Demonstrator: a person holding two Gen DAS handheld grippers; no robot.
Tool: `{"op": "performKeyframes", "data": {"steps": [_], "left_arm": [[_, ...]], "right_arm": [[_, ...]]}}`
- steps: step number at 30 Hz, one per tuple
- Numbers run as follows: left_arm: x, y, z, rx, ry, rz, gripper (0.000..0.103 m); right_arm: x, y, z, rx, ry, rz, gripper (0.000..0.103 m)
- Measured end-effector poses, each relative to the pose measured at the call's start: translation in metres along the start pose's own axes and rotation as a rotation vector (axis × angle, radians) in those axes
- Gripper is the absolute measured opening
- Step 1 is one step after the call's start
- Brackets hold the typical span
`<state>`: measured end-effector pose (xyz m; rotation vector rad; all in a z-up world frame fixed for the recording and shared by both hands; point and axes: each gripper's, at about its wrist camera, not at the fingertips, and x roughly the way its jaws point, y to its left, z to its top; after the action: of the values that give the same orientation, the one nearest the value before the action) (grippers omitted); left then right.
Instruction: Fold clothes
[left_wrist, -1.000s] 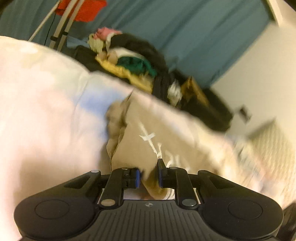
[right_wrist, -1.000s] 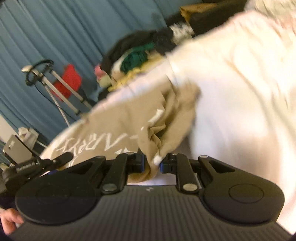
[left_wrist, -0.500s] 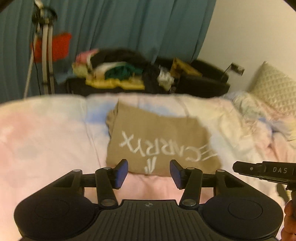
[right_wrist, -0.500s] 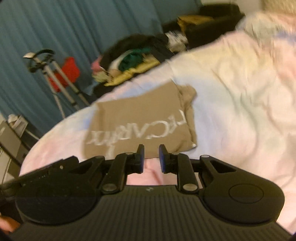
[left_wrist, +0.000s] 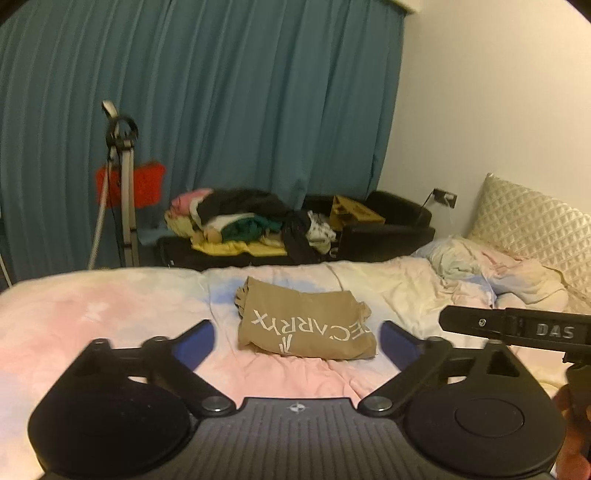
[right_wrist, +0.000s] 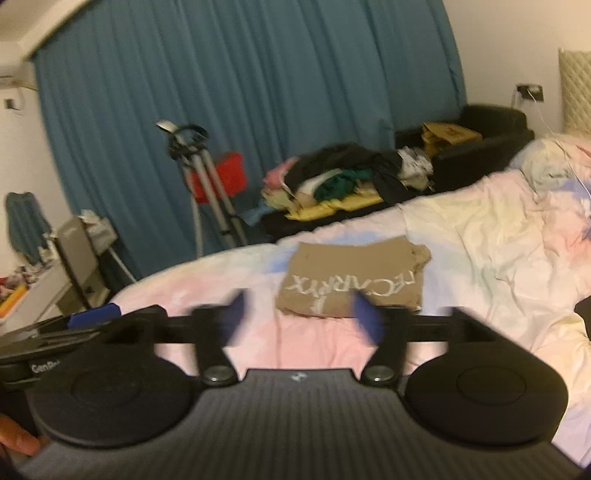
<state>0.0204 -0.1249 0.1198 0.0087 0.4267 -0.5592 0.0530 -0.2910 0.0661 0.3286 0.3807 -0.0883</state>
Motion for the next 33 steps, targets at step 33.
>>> {"op": "performKeyframes", "data": {"steps": [33], "left_arm": [[-0.075, 0.012, -0.139, 0.031, -0.112, 0.08, 0.103]], "right_arm": [[-0.01, 0.013, -0.15, -0.127, -0.19, -0.103, 0.089]]}}
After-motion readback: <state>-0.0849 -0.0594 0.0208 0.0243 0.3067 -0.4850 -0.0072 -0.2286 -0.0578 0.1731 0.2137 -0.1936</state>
